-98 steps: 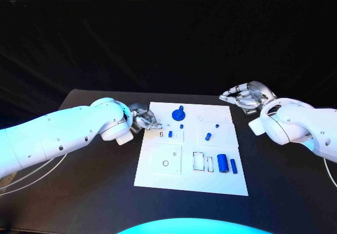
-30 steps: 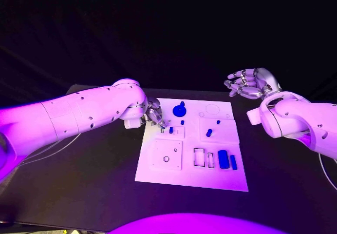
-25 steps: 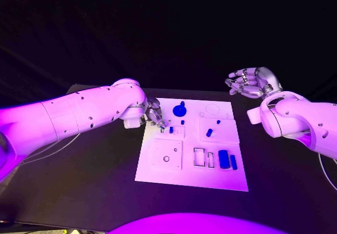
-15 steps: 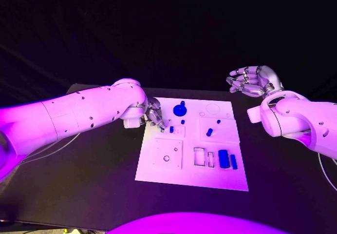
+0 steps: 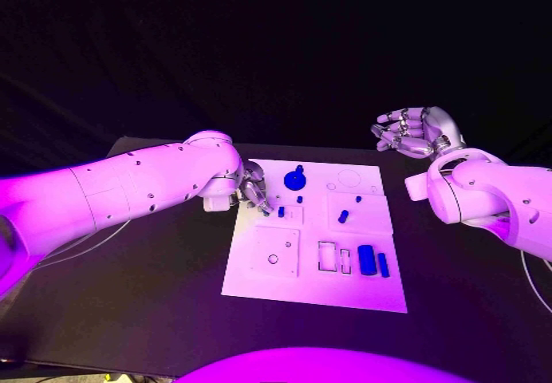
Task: Assemble the parts on the task board
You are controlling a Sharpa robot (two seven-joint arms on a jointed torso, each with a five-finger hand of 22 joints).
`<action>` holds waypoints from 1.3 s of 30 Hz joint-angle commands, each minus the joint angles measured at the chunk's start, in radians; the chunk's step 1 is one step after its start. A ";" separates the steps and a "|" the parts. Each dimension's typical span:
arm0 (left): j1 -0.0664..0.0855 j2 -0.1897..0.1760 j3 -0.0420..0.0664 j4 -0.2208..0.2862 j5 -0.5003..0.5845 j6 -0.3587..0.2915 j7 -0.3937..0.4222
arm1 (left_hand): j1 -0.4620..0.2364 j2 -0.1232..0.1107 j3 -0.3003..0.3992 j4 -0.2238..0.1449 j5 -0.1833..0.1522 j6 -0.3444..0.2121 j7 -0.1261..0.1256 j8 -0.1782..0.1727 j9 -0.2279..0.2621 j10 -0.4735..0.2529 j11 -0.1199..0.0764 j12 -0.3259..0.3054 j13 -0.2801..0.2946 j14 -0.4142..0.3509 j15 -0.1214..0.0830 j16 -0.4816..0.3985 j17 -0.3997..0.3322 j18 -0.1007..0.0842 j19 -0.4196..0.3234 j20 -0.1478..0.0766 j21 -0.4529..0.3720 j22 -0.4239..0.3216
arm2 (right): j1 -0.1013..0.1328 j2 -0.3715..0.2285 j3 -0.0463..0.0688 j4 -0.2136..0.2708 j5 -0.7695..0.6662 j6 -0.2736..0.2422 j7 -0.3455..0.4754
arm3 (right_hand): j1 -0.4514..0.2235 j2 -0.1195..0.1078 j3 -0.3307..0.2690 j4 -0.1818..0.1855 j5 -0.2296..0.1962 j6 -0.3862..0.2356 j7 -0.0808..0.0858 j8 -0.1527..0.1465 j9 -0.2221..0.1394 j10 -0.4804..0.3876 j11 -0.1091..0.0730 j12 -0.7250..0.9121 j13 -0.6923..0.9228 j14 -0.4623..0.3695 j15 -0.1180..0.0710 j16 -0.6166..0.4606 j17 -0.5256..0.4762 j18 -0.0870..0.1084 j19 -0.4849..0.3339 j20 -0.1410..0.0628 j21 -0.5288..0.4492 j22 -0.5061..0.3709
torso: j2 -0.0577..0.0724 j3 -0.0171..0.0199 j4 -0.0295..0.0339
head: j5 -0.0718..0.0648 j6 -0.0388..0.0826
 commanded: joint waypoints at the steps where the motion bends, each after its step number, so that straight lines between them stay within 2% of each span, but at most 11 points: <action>1: -0.002 0.001 0.000 0.002 -0.023 0.001 0.002 | 0.000 0.010 0.165 -0.168 0.004 0.003 -0.006 0.004 0.001 0.005 -0.001 0.001 -0.001 0.097 -0.007 0.005 0.234 -0.008 0.006 0.000 0.003 0.075 | 0.000 0.001 0.000 0.000 0.003 0.003 0.018 | -0.002 -0.007 0.007 -0.001 0.005 -0.001 0.018 0.006 -0.001 -0.001 0.007 -0.005 -0.001 -0.005 0.001 -0.005 -0.001 0.005 0.001 0.004 -0.007 -0.001 | 0.000 0.0006 -0.0002 | 0.000 -0.002; 10: -0.006 0.000 -0.002 0.002 -0.030 -0.001 0.002 | -0.002 0.009 0.168 -0.172 0.004 0.004 -0.006 0.004 0.000 0.006 -0.001 0.001 -0.001 0.097 -0.007 0.006 0.235 -0.008 0.007 0.000 0.003 0.075 | 0.000 0.001 0.000 0.000 0.003 0.002 0.020 | -0.003 -0.007 0.009 -0.002 0.008 0.001 0.018 0.007 -0.001 0.000 0.007 -0.005 -0.005 -0.004 0.002 -0.008 -0.003 0.005 0.001 0.004 -0.007 -0.005 | 0.000 -0.0003 0.0000 | -0.001 -0.003; 25: -0.010 0.004 -0.006 -0.001 -0.050 -0.010 0.003 | -0.005 0.009 0.171 -0.175 0.004 0.005 -0.006 0.005 0.000 0.007 -0.001 0.002 -0.001 0.097 -0.008 0.005 0.234 -0.008 0.007 0.000 0.004 0.076 | 0.000 0.001 0.000 0.000 0.003 0.005 0.020 | -0.003 -0.007 0.010 -0.002 0.010 0.002 0.018 0.008 -0.002 0.001 0.007 -0.006 -0.009 -0.003 0.002 -0.010 -0.004 0.006 0.002 0.004 -0.008 -0.009 | 0.000 0.0005 0.0002 | 0.000 -0.008; 31: -0.011 0.003 -0.007 0.000 -0.051 -0.005 0.003 | -0.005 0.009 0.171 -0.175 0.004 0.005 -0.006 0.005 0.000 0.007 -0.001 0.002 -0.001 0.097 -0.008 0.005 0.234 -0.008 0.007 0.000 0.004 0.076 | 0.000 0.002 0.000 -0.001 0.004 0.006 0.019 | -0.003 -0.007 0.011 -0.002 0.011 0.003 0.018 0.008 -0.002 0.002 0.007 -0.006 -0.011 -0.003 0.002 -0.011 -0.005 0.006 0.002 0.005 -0.008 -0.011 | 0.000 0.0003 -0.0001 | -0.001 -0.006; 39: -0.011 0.003 -0.007 0.002 -0.053 0.003 0.003 | -0.007 0.008 0.173 -0.177 0.004 0.005 -0.006 0.005 -0.001 0.009 -0.001 0.003 0.001 0.097 -0.008 0.006 0.235 -0.008 0.007 -0.001 0.004 0.076 | 0.000 0.003 0.000 -0.002 0.005 0.008 0.019 | -0.004 -0.007 0.011 -0.002 0.013 0.005 0.018 0.009 -0.002 0.003 0.007 -0.006 -0.013 -0.002 0.002 -0.012 -0.006 0.006 0.003 0.005 -0.008 -0.014 | 0.000 0.0004 0.0002 | -0.001 -0.012</action>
